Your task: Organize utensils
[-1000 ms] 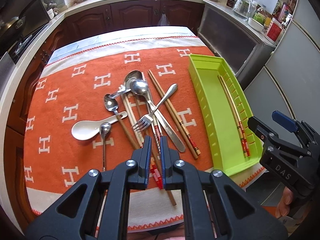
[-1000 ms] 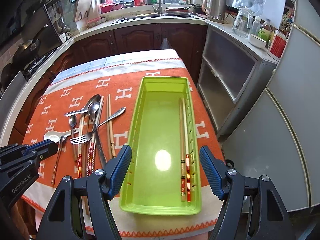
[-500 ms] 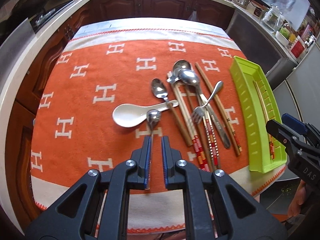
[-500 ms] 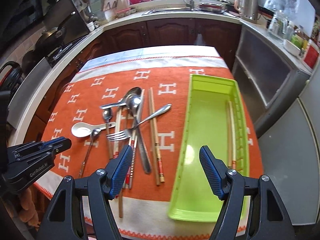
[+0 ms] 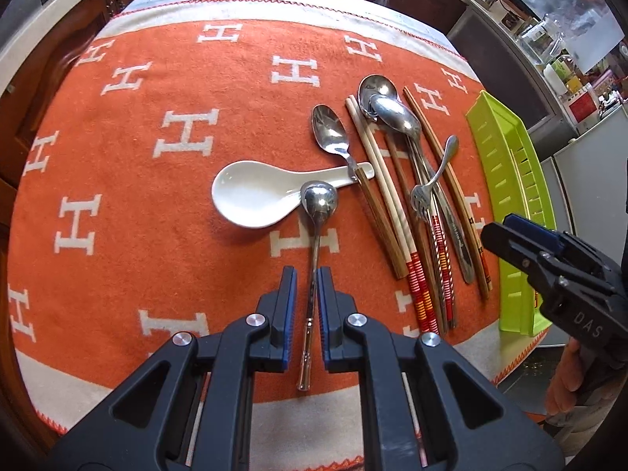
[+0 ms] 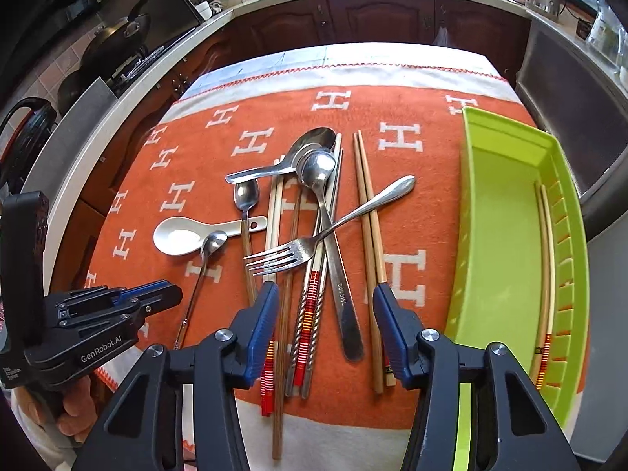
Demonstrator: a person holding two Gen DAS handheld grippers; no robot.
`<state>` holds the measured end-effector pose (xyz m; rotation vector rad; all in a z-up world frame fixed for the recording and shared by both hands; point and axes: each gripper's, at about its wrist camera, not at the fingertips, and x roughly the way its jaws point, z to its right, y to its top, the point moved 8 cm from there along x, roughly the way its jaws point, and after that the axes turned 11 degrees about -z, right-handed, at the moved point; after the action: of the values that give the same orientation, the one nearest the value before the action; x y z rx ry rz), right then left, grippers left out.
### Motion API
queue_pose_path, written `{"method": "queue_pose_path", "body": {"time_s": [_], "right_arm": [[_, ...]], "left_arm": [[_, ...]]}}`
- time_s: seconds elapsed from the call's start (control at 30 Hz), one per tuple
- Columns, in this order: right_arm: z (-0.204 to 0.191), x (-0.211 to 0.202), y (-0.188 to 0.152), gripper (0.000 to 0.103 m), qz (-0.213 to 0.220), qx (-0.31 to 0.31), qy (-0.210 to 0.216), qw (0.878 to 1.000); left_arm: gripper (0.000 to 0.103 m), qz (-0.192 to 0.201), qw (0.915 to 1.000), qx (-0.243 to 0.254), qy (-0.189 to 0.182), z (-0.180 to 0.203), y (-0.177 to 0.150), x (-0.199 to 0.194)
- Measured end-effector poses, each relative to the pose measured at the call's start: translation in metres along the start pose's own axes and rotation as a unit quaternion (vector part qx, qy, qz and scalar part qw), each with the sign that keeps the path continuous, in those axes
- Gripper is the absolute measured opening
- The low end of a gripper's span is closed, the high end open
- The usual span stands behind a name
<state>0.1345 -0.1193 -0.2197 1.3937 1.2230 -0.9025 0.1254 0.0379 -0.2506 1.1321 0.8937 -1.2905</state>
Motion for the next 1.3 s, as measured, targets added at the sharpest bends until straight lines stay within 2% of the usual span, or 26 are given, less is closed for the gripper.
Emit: {"method": "queue_pose_path", "body": {"time_s": [0.13,0.3,0.37,0.67,0.7,0.9,1.13,1.3], "right_arm": [[0.001,0.011,0.007,0.051,-0.004,0.005,0.003,1.000],[0.009,0.019,0.020,0.051,-0.007,0.019,0.011,1.000],[0.008,0.020,0.025,0.044,-0.007,0.018,0.016,1.000],[-0.027,0.022,0.043,0.035,0.002,-0.025,0.041,0.999],[-0.031,0.023,0.046,0.035,0.003,-0.031,0.043,0.999],[-0.059,0.042,0.061,0.023,-0.018,-0.071,0.056,0.996],[-0.082,0.073,0.065,0.018,-0.049,-0.108,0.052,0.992],[-0.089,0.091,0.061,0.009,-0.065,-0.124,0.015,0.990]], "left_arm": [[0.008,-0.007,0.9999,0.008,-0.012,0.006,0.008,0.008],[0.008,-0.016,0.9997,0.016,-0.004,0.009,0.014,0.019],[0.008,-0.020,0.9996,0.018,0.000,0.011,0.017,0.024],[0.006,0.010,0.9991,0.040,0.014,0.021,0.029,0.029],[0.004,0.013,0.9991,0.038,0.015,0.020,0.029,0.028],[0.003,0.024,0.9996,0.015,0.007,0.005,0.025,0.019],[0.003,0.034,0.9994,0.003,-0.007,-0.009,0.016,0.001],[0.003,0.036,0.9993,-0.001,-0.013,-0.014,0.012,-0.002]]}}
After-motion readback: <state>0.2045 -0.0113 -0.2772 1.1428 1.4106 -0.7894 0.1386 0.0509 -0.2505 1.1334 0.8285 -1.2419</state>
